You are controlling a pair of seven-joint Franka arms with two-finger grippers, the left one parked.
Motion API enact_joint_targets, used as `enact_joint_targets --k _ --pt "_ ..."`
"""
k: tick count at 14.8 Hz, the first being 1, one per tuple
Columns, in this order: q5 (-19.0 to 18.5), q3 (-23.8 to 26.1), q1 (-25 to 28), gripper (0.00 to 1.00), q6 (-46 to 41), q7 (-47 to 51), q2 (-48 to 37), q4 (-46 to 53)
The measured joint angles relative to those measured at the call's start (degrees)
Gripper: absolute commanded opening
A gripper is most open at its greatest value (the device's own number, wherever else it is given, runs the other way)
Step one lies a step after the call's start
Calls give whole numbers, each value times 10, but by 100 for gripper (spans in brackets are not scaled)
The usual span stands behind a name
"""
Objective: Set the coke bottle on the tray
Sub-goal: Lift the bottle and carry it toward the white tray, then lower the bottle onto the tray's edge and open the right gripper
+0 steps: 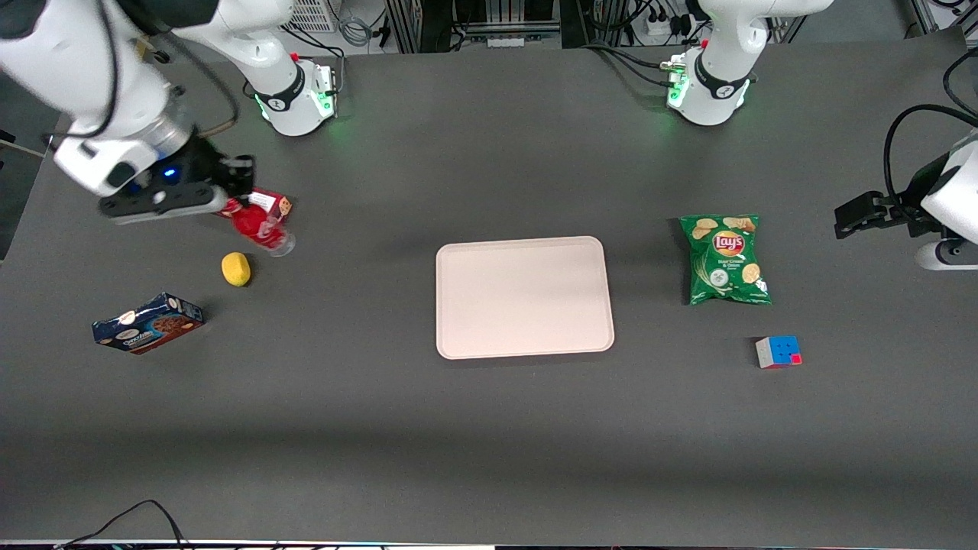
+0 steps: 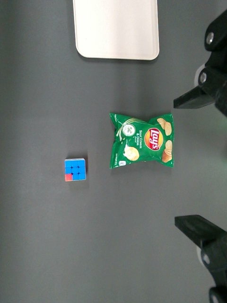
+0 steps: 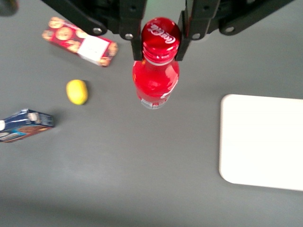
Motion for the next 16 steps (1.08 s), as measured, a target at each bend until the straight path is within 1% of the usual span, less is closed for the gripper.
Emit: enact_joint_targets --k 2,4,6,7,10,14,16 --pt "1 62 4 0 0 105 31 37" --pt "2 103 19 0 1 199 86 81" --pt "1 112 47 0 14 262 147 114" --pt "-2 112 60 0 39 283 178 123" --pt "-28 112 83 0 117 327 257 133" --pt "-67 112 105 0 193 380 326 132" --pt "-76 112 111 0 227 392 348 124"
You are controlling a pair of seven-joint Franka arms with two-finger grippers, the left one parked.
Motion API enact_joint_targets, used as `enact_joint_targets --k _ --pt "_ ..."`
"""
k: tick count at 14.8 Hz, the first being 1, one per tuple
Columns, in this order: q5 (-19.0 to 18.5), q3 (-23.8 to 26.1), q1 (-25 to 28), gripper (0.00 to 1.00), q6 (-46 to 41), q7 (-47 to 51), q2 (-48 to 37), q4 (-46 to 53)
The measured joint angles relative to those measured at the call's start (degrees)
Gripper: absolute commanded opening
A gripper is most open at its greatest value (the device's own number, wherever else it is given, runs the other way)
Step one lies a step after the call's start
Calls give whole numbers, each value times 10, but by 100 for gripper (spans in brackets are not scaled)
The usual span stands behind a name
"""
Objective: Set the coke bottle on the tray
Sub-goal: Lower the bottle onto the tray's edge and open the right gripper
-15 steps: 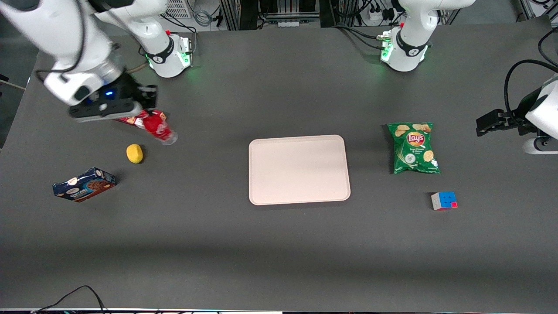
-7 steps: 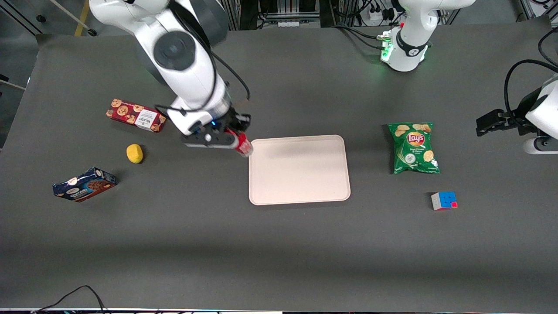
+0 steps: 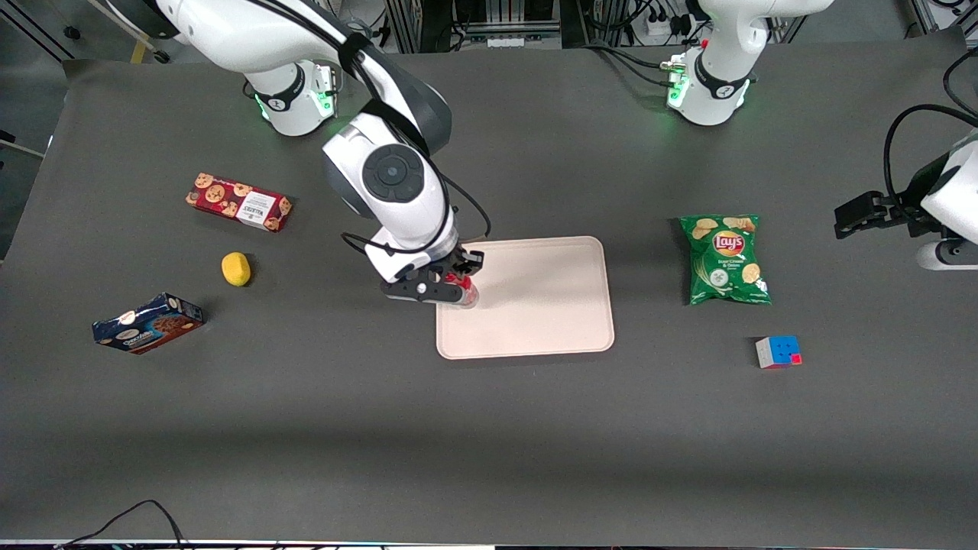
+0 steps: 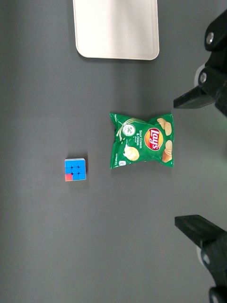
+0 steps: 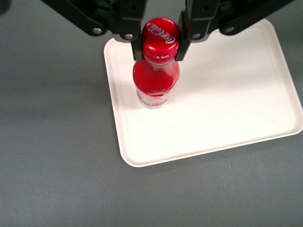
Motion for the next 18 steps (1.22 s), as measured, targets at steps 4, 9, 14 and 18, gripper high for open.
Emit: enact_joint_targets --k 4,9,14,18 --pt "-49 0 0 0 9 23 25 -6" --pt "-57 -1 0 0 15 35 36 -8" --pt "-63 0 3 23 23 47 39 -14" --pt "-64 0 3 100 24 48 40 -14"
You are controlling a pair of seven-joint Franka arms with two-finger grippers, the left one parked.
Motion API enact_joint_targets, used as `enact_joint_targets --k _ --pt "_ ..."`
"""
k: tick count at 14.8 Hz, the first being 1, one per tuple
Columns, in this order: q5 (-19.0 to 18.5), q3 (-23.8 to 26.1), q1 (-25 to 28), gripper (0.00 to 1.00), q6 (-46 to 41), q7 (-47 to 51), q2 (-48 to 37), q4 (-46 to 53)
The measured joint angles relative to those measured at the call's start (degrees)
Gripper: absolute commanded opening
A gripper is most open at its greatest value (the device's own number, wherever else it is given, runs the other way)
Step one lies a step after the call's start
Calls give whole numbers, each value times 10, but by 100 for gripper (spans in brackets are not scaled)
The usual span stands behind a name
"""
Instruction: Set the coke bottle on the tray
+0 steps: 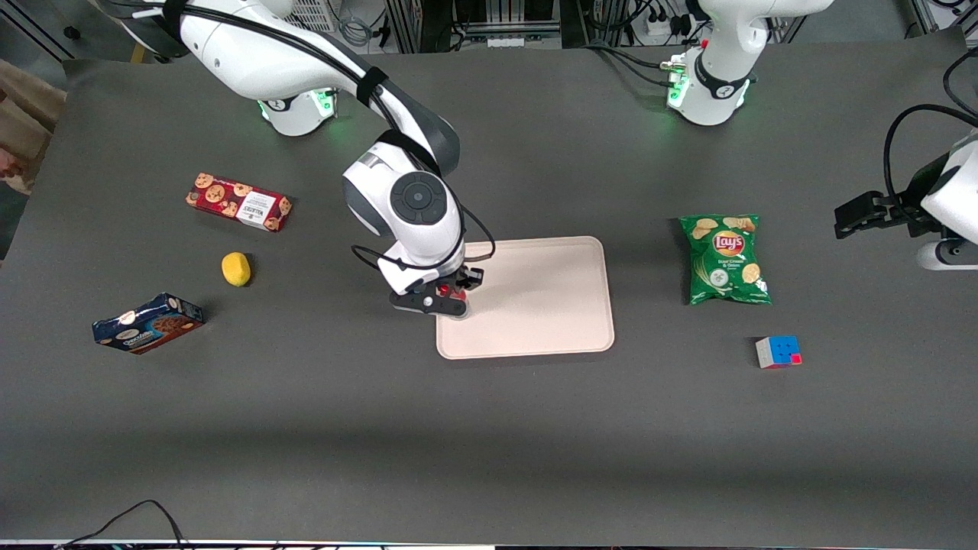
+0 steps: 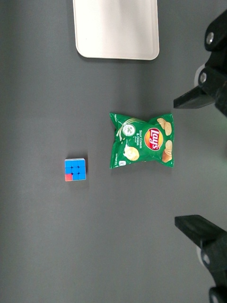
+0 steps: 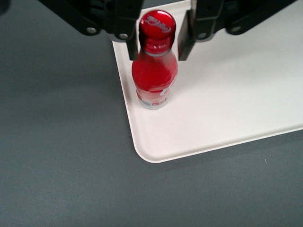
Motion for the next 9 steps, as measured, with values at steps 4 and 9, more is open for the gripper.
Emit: enact_joint_targets --k 4,9 --pt "-1 0 0 100 2 1 0 3" --pt "-2 0 -16 100 5 -29 -37 19"
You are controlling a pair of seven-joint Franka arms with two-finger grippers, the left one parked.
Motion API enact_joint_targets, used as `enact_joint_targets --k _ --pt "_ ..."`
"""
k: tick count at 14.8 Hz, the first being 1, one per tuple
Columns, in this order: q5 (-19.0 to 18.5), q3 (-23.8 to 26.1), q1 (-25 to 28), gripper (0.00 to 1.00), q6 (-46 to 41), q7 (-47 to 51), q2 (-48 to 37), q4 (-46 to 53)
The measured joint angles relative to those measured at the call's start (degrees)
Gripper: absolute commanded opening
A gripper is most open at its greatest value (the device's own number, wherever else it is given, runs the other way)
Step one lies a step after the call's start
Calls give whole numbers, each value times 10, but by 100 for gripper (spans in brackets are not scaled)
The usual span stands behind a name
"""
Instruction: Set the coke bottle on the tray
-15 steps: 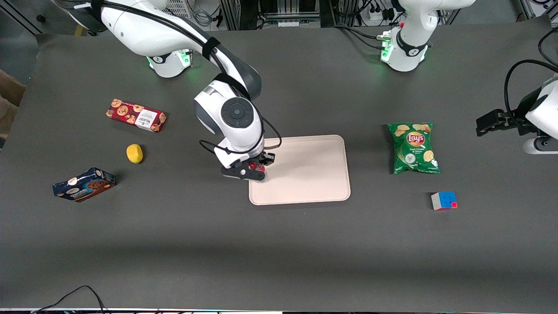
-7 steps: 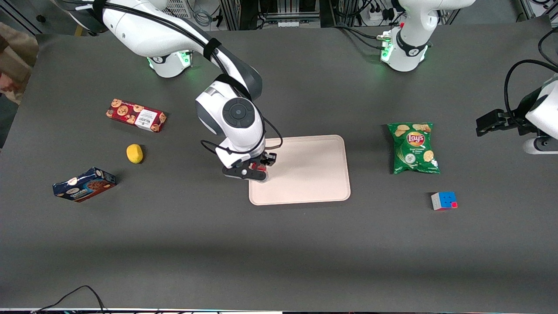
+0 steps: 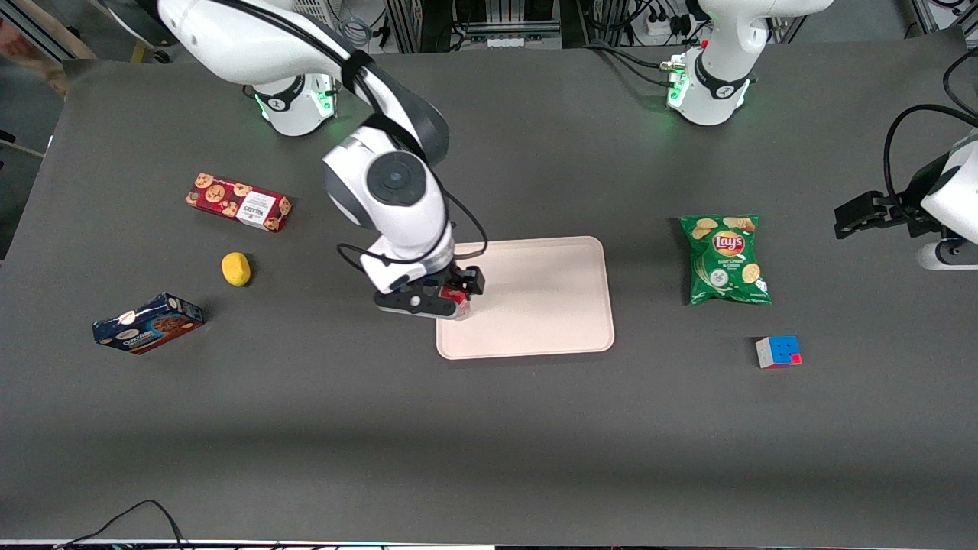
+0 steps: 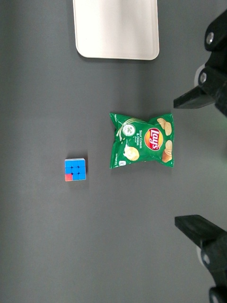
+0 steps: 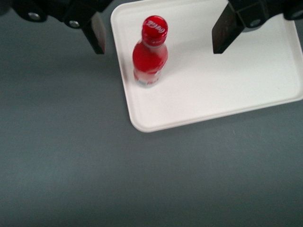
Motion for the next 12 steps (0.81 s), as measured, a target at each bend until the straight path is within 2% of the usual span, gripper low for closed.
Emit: enact_joint_targets --k 2,5,9,12 --pt "16 -1 -29 100 -20 -74 -38 3" --pt "82 -34 -83 100 -70 -237 -105 5" --pt "161 -167 -98 100 -146 -412 -190 1" --pt "178 -258 -100 100 -169 -519 -224 -16"
